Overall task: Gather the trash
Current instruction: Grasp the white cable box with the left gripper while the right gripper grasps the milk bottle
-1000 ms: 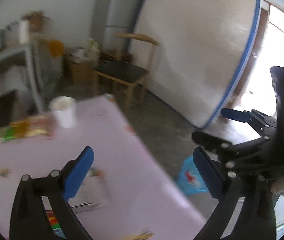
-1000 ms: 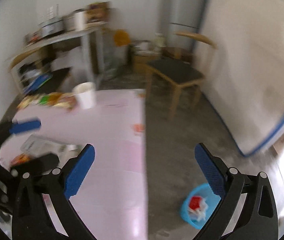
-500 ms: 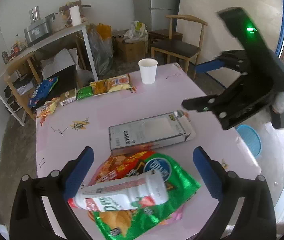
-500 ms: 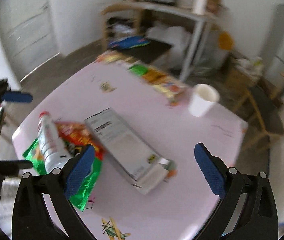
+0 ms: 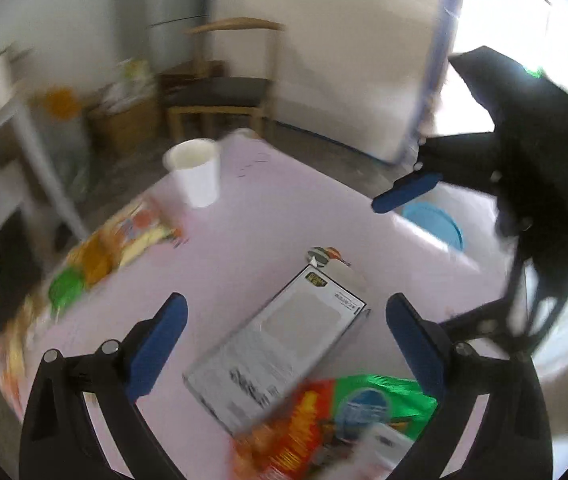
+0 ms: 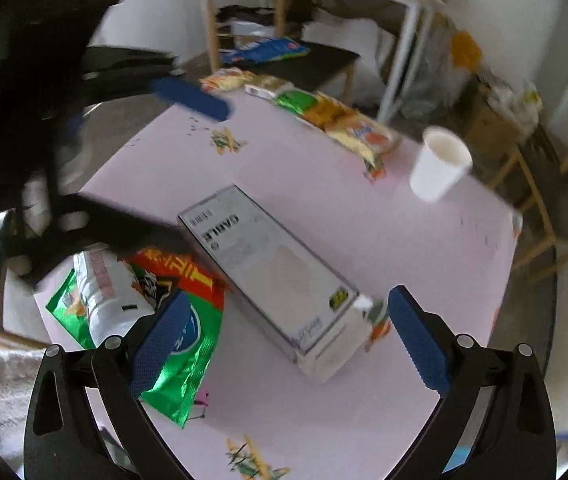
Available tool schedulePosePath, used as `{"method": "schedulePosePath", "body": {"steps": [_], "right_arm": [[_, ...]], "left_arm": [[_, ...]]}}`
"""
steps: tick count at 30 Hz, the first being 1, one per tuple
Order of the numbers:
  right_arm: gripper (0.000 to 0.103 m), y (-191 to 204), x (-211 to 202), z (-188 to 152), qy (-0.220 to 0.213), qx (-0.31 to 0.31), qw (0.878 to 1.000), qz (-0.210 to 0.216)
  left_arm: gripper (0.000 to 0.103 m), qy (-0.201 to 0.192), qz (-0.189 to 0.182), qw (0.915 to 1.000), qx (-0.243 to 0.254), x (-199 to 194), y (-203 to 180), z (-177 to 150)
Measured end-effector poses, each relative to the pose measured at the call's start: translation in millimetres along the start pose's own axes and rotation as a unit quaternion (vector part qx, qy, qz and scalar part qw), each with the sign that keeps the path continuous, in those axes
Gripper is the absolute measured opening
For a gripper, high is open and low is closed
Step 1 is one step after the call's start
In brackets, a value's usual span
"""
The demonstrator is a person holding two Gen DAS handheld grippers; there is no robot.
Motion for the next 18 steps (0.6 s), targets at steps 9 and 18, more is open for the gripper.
{"method": "schedulePosePath", "body": {"steps": [9, 18], "right_arm": [[0.095, 47, -16, -26, 0.011, 0.002, 0.999, 0.039], [0.095, 106, -14, -18, -0.008, -0.063, 0.994, 0.093]], "left_arm": [[0.097, 0.119, -0.107, 0.9735, 0.164, 86, -20, -26], [0.097, 0.154, -0.128, 0.9631, 0.180, 128, -22, -31]]}}
Point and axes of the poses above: each gripper's, at about its wrist camera, not at the fingertips, and x roughly the way its jaws point, y to its left, z to its top, the point moved 4 cm from there along x, roughly the way its jaws point, and after that the axes turned 4 degrees about -y, right-handed, at the moved point
